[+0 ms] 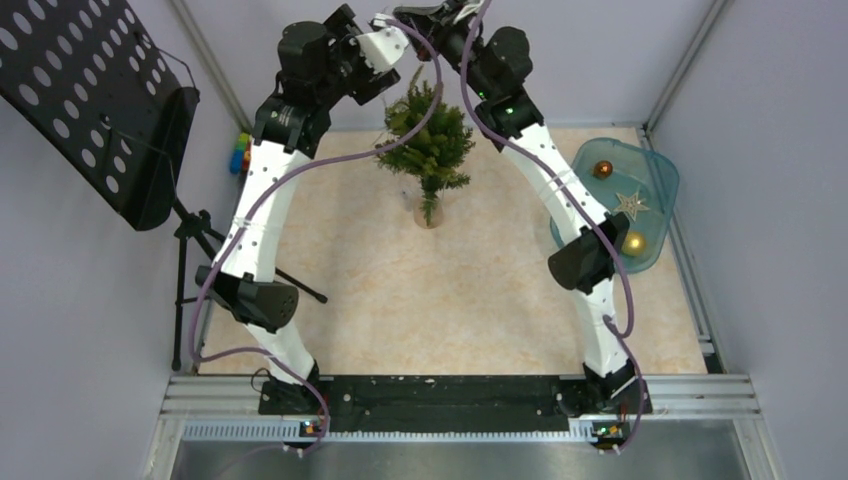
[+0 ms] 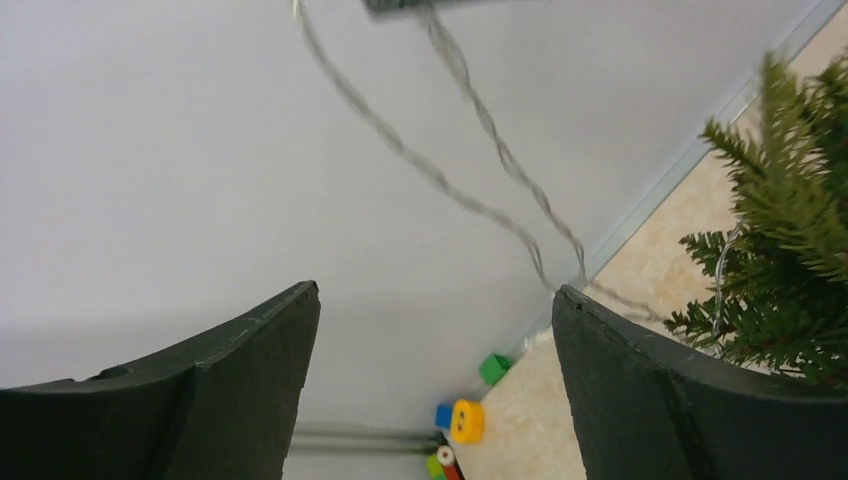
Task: Decorate the small christmas tree
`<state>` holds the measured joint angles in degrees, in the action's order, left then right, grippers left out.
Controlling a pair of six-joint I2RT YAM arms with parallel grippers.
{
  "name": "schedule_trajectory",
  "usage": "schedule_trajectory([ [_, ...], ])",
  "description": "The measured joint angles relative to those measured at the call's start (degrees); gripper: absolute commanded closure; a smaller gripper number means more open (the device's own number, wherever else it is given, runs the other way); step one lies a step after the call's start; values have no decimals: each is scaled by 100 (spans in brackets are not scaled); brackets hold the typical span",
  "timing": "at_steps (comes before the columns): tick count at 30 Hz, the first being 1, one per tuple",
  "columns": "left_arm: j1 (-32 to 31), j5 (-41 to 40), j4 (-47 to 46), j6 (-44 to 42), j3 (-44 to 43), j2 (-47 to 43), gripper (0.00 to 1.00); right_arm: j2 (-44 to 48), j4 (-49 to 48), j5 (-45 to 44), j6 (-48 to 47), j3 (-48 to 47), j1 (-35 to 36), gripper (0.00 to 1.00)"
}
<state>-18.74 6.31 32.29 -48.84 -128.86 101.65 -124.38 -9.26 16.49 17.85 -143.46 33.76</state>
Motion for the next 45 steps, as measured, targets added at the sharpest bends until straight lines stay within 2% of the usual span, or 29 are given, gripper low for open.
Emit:
schedule_trajectory([
  [4,52,-446,-90,175,387,-155,1,-356,-466,-710,304,-105,-85,100],
  [13,96,-872,-81,518,686,-815,1,-581,-520,-1707,321,-103,-330,100],
  [18,103,-855,83,831,1191,-1261,6,-581,-398,-2120,341,-76,-597,100],
  [24,116,-319,619,1499,2048,-1504,8,-581,-173,-2238,278,304,-861,100],
  [32,195,181,1008,2044,2533,-1856,9,-151,33,-2293,232,1947,-1036,100],
  [38,216,337,1023,2203,2828,-2282,10,142,256,-2402,-103,2238,-1303,100],
  [42,227,409,1023,2306,2990,-2385,11,866,258,-2437,-352,2894,-1364,100],
  [45,249,442,1047,2347,3132,-2428,11,1661,26,-2411,-481,3816,-1353,100],
])
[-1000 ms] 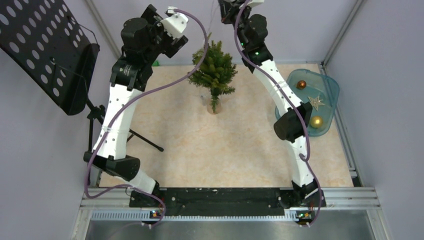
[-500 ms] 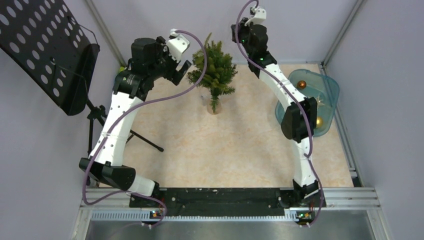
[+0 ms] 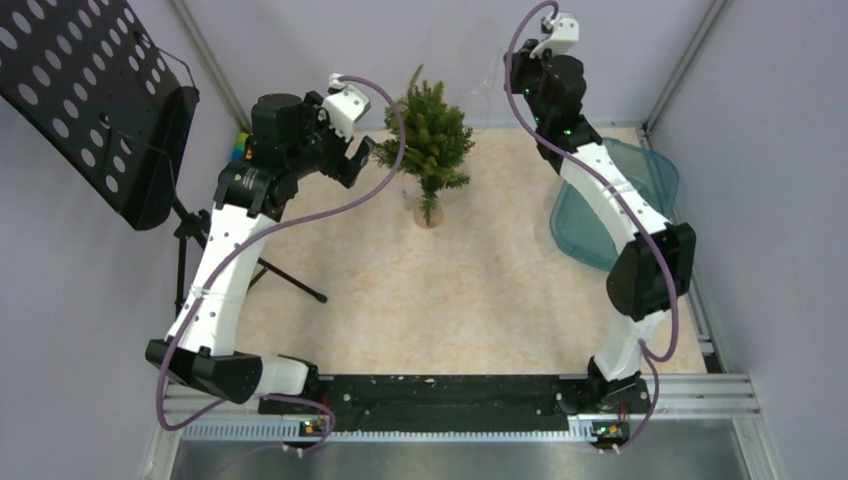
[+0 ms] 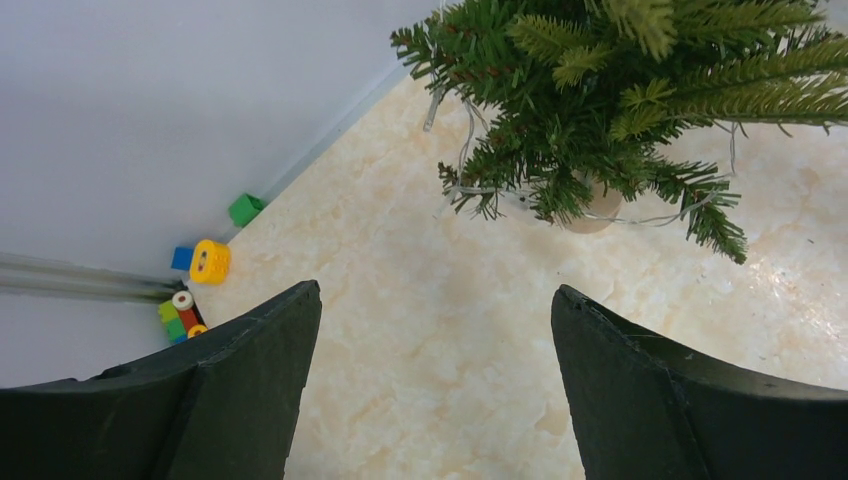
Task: Decorate the small christmas tree
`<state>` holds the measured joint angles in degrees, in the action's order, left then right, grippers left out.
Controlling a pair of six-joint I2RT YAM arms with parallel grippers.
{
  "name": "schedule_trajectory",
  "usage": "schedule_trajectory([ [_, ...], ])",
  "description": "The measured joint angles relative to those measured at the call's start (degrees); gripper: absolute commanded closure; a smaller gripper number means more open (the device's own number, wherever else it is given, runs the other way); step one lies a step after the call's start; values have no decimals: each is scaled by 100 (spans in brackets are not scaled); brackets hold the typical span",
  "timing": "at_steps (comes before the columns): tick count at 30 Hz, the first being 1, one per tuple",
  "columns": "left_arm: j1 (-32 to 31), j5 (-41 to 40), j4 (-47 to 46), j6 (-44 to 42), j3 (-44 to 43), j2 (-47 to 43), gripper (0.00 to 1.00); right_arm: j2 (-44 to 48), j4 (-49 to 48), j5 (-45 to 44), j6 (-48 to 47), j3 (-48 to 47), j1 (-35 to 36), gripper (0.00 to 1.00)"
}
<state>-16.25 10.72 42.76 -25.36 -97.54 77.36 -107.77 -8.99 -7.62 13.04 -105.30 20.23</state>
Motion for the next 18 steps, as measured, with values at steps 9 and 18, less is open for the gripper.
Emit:
schedule_trajectory([
  [9,63,20,101,68,166,-68,11,1276,-472,577,-50,1390,0,100],
  [18,85,39,55,129,317,-153,11,2173,-640,999,111,3126,190,100],
])
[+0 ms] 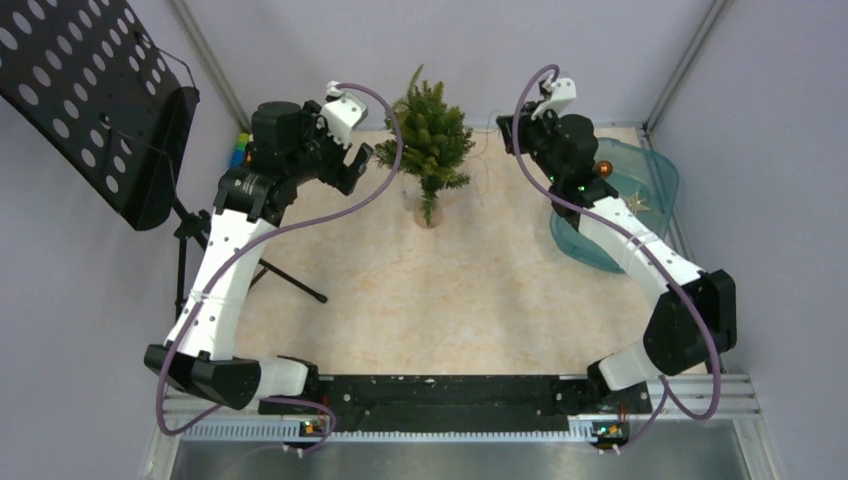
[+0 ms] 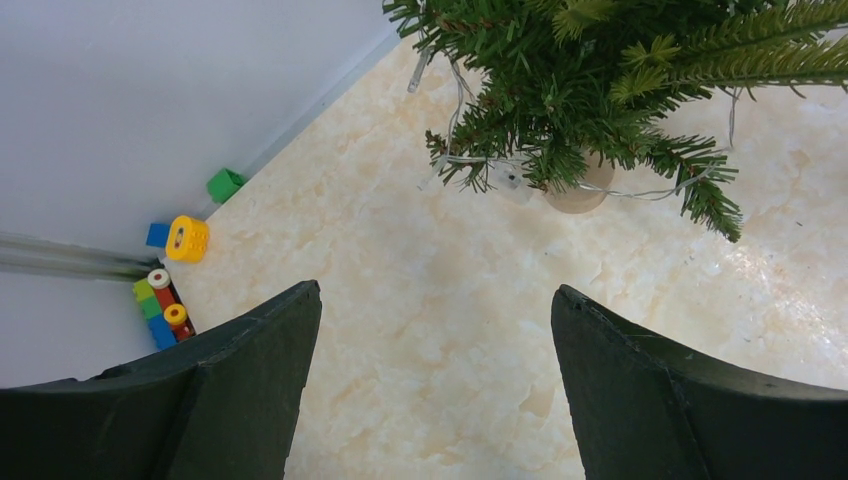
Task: Decorate the small christmas tree
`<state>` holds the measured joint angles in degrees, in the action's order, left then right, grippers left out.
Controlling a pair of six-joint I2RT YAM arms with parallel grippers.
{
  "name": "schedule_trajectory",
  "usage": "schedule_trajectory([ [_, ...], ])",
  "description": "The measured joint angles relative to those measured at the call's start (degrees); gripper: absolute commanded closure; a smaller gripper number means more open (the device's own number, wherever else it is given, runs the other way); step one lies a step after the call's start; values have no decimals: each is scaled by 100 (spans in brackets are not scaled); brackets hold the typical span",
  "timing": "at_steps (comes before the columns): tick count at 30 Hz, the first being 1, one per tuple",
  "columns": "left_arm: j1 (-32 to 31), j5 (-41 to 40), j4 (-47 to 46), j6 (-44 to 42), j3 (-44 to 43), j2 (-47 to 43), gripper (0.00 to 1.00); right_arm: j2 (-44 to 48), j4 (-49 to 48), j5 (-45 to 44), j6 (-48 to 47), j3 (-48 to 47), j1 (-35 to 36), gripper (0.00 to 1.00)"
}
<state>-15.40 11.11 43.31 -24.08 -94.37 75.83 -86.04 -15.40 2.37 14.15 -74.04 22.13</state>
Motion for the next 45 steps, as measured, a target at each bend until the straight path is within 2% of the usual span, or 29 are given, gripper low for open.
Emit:
schedule_trajectory([
  [7,0,24,4,-2,181,-33,11,844,184,79,-9,977,151,100],
  [19,0,63,-2,15,181,-35,11,1145,37,761,566,1005,551,100],
  [23,0,63,-7,15,201,-35,11,1379,-4,824,800,1414,680,100],
  [24,0,63,-4,15,205,-35,11,1427,55,826,817,1469,708,95],
  [29,0,63,-26,15,214,-35,11,1478,503,927,675,1467,798,54],
  [31,0,66,-39,13,216,-35,11,1478,920,931,461,1434,804,44],
  [36,0,66,-57,7,249,-39,11,1480,1711,981,-26,1438,592,36],
  [39,0,68,-81,-2,334,-72,11,1676,1659,1132,-15,1860,109,35],
  [41,0,70,-85,-9,391,-107,11,1700,1576,1128,50,2155,-173,31],
  [42,0,74,-85,-11,411,-122,11,1637,1534,1084,92,2277,-264,26],
  [45,0,109,-94,-15,483,-160,10,1268,1331,1051,186,2555,-282,25],
])
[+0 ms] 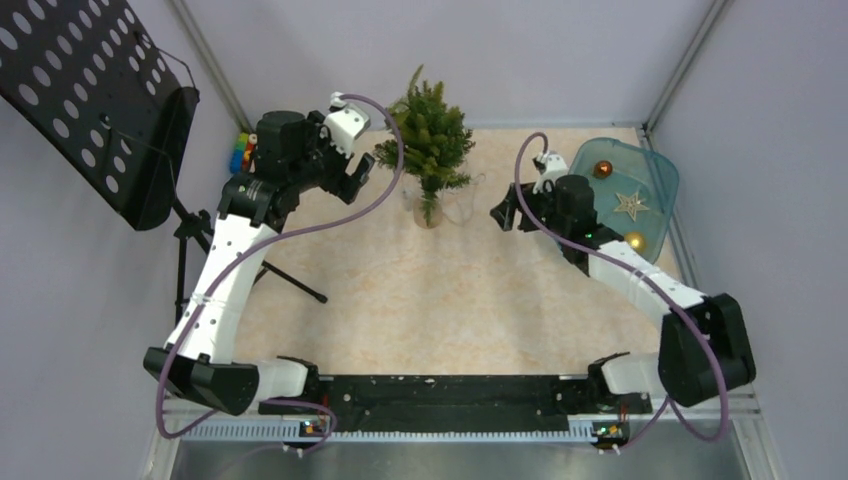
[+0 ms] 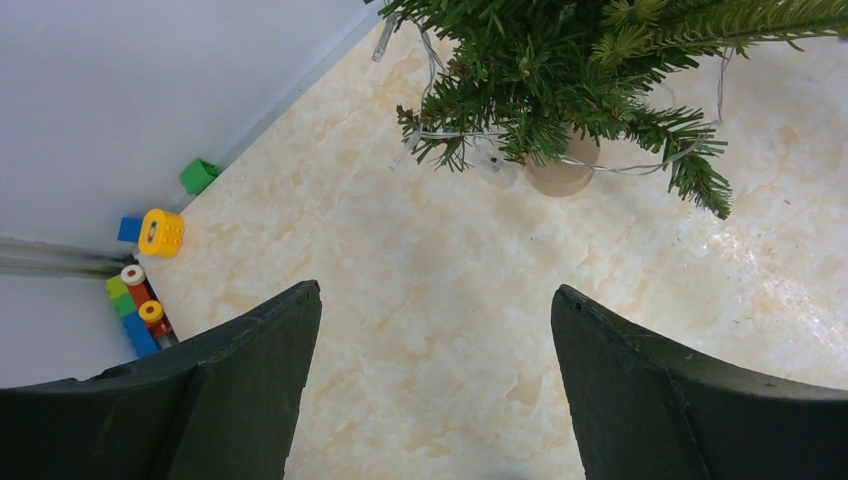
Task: Decorate the small christmas tree
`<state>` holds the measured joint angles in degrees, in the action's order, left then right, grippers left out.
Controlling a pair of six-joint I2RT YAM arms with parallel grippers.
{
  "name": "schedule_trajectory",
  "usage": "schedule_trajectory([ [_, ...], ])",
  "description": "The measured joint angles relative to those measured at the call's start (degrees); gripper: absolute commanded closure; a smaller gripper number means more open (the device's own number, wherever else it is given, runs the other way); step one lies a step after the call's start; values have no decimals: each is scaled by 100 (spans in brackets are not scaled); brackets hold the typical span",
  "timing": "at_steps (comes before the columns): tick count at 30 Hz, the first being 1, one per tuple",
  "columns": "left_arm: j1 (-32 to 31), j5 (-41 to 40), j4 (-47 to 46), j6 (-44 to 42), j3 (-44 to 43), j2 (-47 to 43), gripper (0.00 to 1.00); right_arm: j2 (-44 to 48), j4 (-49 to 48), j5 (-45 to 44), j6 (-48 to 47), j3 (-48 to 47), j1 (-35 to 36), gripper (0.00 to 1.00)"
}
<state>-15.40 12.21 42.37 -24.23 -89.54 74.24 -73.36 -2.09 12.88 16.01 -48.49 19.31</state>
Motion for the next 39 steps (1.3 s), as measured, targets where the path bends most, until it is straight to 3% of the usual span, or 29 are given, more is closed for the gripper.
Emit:
schedule_trajectory([
  [3,0,28,-20,-11,72,-28,10,-407,-1086,118,107,739,52,25],
  [8,4,68,-33,-20,105,-33,10,-1370,-4146,378,256,2197,308,27],
  [16,20,81,-31,-35,105,-35,10,-3244,-7121,743,566,1801,531,31],
  [22,55,39,-22,-74,105,-35,10,-3969,-7788,892,876,1187,619,39],
  [25,70,42,26,-81,81,-35,10,-4260,-7855,964,1115,914,619,50],
  [30,74,44,136,-81,-55,-35,10,-4605,-7868,1086,1541,525,619,89],
  [33,74,52,144,-81,-96,-35,10,-4614,-7899,1130,1755,535,616,100],
  [39,74,83,168,-79,-122,-35,10,-3963,-7641,1478,2033,1200,535,100],
])
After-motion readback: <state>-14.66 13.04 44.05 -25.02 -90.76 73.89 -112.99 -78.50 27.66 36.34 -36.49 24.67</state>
